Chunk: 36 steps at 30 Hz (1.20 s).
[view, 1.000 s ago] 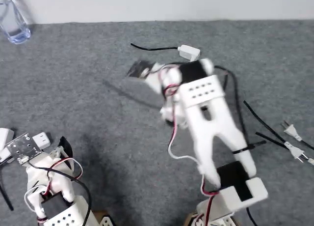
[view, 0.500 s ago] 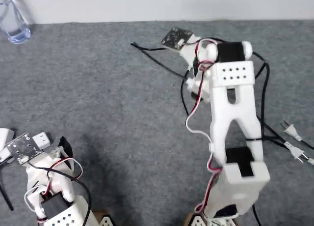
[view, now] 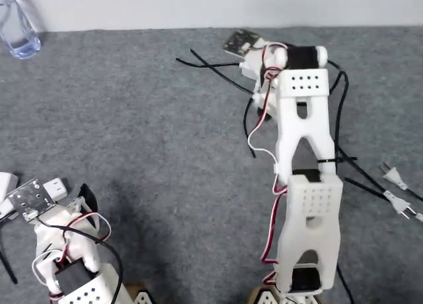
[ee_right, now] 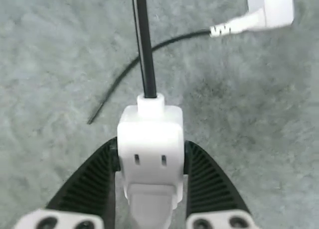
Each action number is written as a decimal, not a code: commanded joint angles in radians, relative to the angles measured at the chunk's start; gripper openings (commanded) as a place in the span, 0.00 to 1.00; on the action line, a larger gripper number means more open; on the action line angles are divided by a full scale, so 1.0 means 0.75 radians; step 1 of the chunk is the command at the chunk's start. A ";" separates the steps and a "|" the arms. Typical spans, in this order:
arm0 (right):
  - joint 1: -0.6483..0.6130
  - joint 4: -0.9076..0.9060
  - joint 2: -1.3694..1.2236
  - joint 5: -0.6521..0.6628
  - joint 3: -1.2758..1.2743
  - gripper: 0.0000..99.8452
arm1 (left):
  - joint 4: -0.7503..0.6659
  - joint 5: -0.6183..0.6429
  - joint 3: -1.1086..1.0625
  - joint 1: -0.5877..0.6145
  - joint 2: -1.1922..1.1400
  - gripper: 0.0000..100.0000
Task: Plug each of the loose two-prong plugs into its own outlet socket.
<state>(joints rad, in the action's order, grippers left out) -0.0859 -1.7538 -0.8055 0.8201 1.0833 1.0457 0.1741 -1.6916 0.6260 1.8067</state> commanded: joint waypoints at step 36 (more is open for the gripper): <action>0.011 -0.064 0.017 -0.563 0.378 0.44 | 0.008 -0.010 0.011 -0.045 0.010 0.24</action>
<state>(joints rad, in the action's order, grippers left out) -0.0522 -1.7568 -0.9559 0.4703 1.3195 1.0457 0.1741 -1.6916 0.6245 1.8067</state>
